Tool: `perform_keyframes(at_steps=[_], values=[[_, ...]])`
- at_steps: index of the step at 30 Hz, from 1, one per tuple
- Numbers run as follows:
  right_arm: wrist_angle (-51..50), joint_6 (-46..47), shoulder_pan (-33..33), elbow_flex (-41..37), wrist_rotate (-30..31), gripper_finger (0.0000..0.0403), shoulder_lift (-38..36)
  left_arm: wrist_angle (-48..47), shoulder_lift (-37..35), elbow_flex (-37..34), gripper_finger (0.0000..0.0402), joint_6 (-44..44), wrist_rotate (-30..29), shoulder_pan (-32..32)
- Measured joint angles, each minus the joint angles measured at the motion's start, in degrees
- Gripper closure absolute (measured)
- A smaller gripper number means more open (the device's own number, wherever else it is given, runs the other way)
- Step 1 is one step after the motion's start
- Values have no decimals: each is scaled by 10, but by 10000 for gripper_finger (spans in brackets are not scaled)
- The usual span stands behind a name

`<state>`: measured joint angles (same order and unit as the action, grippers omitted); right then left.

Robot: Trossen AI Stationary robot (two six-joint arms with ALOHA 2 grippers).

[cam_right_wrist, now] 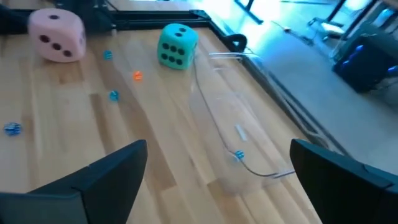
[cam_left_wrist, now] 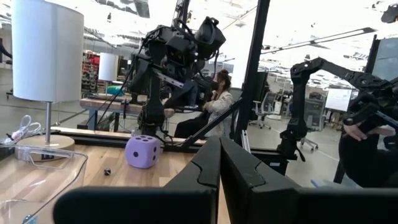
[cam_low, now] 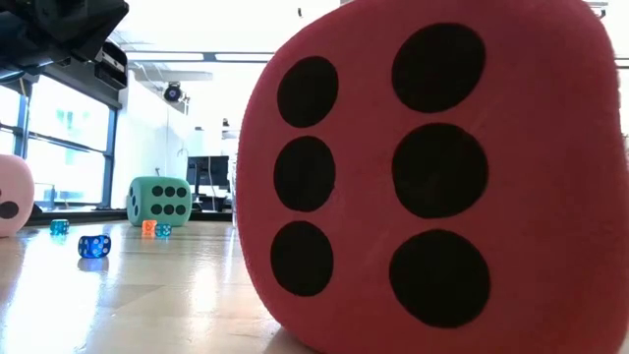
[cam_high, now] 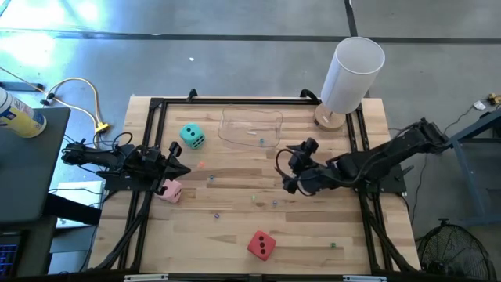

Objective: Pick & Place Dice
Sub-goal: Put the large violet dice into the transparent bin

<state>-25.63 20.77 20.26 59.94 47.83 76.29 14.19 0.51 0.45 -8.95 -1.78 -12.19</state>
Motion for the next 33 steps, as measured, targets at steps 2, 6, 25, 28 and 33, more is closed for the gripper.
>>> perform_keyframes(at_steps=[2,6,25,28,33], values=[[2,-10,2,0,20,8,0,0,0,0,401,0,0,0],[6,-24,11,0,26,3,0,0,0,0,401,0,0,0],[-7,-88,75,0,25,3,-41,0,0,0,401,0,0,0],[-16,-77,118,0,44,3,-70,0,0,0,401,0,0,0],[-57,-40,182,0,35,3,-125,0,0,0,401,0,0,0]])
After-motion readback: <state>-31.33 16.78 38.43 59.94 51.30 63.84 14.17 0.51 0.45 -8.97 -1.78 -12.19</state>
